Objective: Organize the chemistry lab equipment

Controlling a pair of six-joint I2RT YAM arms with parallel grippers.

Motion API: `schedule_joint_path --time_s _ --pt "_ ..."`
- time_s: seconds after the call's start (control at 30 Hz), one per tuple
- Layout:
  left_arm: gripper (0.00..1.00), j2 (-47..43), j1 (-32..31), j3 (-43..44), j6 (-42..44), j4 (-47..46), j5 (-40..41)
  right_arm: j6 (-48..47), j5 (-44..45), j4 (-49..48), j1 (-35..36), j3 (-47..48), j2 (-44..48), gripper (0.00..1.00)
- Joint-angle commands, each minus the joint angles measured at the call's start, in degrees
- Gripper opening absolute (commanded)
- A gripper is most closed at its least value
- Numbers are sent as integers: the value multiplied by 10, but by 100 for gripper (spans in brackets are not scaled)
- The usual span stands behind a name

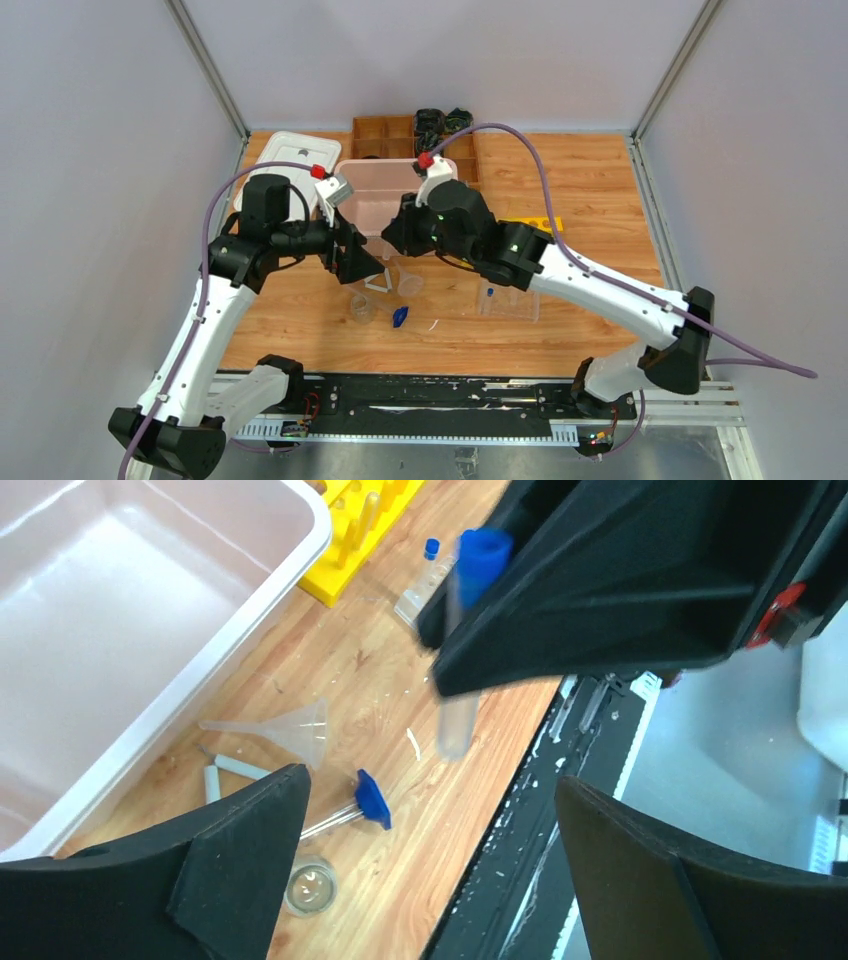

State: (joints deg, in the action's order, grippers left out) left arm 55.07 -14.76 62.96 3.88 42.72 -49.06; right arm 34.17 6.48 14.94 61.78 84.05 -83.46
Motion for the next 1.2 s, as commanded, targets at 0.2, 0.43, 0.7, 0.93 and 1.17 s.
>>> schedule_joint_path --time_s 0.2,0.43,0.7,0.93,1.17 --pt "100 10 -2 29 -22 8 69 -81 260 62 -17 -234 236 0" --pt "100 14 -2 40 -15 12 105 -62 377 34 -19 -458 401 0" --pt "100 15 -2 36 -10 13 104 -76 408 -53 -19 -578 470 0" --pt "100 11 -2 30 -2 15 110 -57 415 -81 -19 -617 440 0" --pt "100 8 -2 30 -2 14 117 -65 411 -144 -19 -655 417 0"
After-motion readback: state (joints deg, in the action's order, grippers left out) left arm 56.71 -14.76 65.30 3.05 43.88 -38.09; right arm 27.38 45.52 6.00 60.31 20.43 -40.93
